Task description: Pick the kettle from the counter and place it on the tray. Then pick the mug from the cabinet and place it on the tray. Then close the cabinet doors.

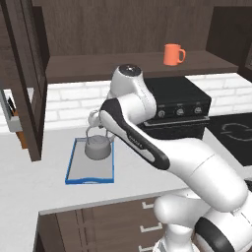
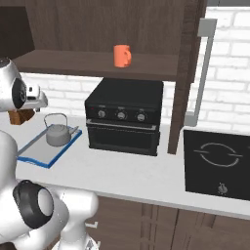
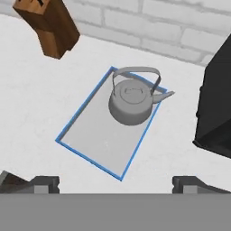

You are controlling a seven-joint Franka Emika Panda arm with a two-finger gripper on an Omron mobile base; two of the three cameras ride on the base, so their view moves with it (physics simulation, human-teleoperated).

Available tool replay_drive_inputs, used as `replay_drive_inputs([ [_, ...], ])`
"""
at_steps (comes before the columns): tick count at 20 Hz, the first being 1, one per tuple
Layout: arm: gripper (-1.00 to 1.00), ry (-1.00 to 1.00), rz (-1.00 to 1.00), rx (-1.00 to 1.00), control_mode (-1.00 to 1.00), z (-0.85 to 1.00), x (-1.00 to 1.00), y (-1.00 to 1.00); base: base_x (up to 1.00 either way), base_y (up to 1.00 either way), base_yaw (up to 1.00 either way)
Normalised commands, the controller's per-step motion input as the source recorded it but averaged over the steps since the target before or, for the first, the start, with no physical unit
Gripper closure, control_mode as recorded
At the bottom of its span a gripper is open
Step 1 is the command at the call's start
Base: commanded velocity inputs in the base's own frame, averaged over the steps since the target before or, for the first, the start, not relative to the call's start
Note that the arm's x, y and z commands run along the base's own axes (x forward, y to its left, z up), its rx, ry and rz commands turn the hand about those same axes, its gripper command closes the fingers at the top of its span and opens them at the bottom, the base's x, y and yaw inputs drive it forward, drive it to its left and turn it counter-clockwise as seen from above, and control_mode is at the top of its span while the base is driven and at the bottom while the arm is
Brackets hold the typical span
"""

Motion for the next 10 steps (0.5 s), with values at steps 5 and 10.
replay_drive_inputs([
  [5, -1.00, -0.17, 0.00, -0.07, -1.00, 0.50, -0.25, -0.60, 0.00, 0.00, 0.00],
  [10, -1.00, -0.18, 0.00, 0.00, -1.00, 0.49, -0.28, -0.71, 0.00, 0.00, 0.00],
])
